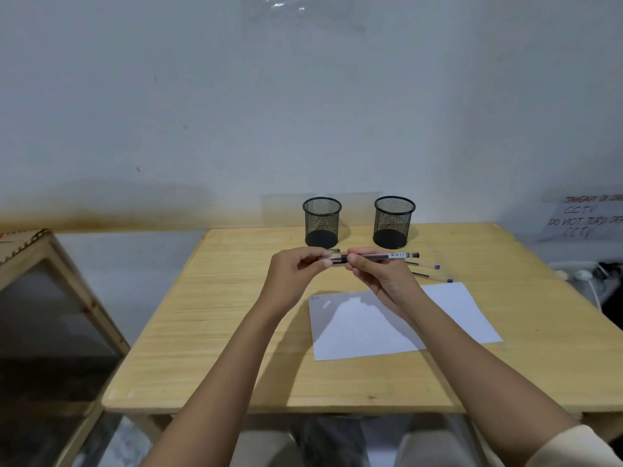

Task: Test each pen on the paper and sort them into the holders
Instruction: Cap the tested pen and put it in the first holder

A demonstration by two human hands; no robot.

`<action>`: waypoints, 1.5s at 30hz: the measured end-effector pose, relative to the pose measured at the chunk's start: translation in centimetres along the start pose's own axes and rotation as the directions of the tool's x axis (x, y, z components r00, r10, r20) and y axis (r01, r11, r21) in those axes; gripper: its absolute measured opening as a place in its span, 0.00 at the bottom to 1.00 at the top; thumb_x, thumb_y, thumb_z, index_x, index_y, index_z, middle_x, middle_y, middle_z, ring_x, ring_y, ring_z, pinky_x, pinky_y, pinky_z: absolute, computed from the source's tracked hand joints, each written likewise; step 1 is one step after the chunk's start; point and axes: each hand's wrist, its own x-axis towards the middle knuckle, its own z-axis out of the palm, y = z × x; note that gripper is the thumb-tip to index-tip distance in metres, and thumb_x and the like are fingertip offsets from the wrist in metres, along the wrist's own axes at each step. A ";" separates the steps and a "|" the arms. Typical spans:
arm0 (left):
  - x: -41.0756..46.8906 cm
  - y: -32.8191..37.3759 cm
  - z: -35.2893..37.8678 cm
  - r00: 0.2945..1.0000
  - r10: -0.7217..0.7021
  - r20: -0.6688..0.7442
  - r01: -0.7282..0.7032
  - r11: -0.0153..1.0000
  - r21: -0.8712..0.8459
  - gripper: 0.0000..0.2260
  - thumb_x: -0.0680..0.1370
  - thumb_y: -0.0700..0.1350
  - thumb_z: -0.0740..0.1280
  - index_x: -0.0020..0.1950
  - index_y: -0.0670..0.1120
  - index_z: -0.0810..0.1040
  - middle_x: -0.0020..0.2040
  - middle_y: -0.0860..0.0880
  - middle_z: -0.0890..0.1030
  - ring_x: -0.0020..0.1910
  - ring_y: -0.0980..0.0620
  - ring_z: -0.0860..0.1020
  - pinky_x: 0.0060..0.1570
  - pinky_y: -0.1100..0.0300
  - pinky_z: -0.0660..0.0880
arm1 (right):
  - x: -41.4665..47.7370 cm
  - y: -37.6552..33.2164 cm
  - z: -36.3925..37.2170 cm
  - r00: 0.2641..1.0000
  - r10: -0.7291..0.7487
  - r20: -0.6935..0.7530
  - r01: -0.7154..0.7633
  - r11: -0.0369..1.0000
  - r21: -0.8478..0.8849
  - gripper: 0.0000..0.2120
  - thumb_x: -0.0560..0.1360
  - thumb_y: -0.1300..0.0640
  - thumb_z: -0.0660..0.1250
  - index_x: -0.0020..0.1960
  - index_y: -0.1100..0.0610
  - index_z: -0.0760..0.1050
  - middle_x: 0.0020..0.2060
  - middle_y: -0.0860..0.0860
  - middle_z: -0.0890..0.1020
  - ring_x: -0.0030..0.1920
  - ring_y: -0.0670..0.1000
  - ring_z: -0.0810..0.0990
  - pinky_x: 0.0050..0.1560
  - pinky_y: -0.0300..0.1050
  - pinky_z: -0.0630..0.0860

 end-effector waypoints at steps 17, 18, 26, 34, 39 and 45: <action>6.9 1.3 -4.1 0.999 0.013 -0.039 -0.013 1.000 0.003 0.07 0.72 0.35 0.71 0.46 0.46 0.82 0.38 0.57 0.83 0.39 0.63 0.78 0.44 0.73 0.73 | 5.4 -4.4 -0.6 0.980 -0.058 0.191 0.188 0.594 -0.783 0.09 0.66 0.66 0.75 0.45 0.59 0.83 0.36 0.50 0.85 0.40 0.49 0.82 0.47 0.48 0.79; 7.9 1.7 -3.9 0.998 0.034 -0.045 -0.034 0.999 0.000 0.07 0.72 0.35 0.70 0.47 0.45 0.82 0.36 0.58 0.83 0.38 0.65 0.78 0.43 0.74 0.73 | 6.1 -4.5 -0.1 0.979 -0.039 0.199 0.188 0.551 -0.813 0.10 0.66 0.66 0.75 0.46 0.59 0.82 0.36 0.50 0.84 0.40 0.49 0.82 0.47 0.50 0.79; 14.7 -1.2 -2.7 0.992 -0.052 -0.119 0.058 0.997 0.050 0.11 0.78 0.45 0.65 0.56 0.42 0.79 0.48 0.49 0.82 0.50 0.53 0.79 0.58 0.59 0.73 | 13.0 -3.7 0.2 0.955 -0.296 -0.006 0.201 0.663 -0.721 0.14 0.68 0.66 0.73 0.40 0.51 0.72 0.37 0.51 0.79 0.35 0.50 0.79 0.41 0.41 0.77; 16.4 -7.4 -1.3 0.964 -0.254 0.079 0.221 0.931 0.290 0.44 0.68 0.66 0.67 0.76 0.45 0.55 0.76 0.48 0.60 0.73 0.51 0.61 0.71 0.51 0.62 | 19.2 -0.2 -0.6 0.926 -0.338 -0.166 0.201 0.816 -0.541 0.03 0.78 0.57 0.62 0.45 0.51 0.70 0.44 0.50 0.79 0.49 0.51 0.81 0.52 0.43 0.80; 17.3 -8.5 -0.4 0.966 -0.238 0.102 0.212 0.953 0.215 0.39 0.73 0.60 0.66 0.76 0.46 0.53 0.75 0.50 0.61 0.73 0.54 0.61 0.72 0.54 0.60 | 20.6 1.5 -0.8 0.894 -0.426 -0.143 0.182 0.634 -0.752 0.06 0.76 0.58 0.65 0.52 0.59 0.75 0.47 0.51 0.79 0.46 0.42 0.78 0.48 0.32 0.74; 17.0 -8.4 -0.1 0.980 -0.176 0.088 0.156 0.968 0.196 0.13 0.77 0.48 0.65 0.53 0.62 0.63 0.50 0.66 0.71 0.47 0.77 0.71 0.47 0.78 0.66 | 20.8 2.1 -0.8 0.925 -0.373 -0.071 0.136 0.500 -0.856 0.11 0.76 0.57 0.64 0.56 0.61 0.76 0.54 0.57 0.79 0.57 0.55 0.77 0.60 0.51 0.73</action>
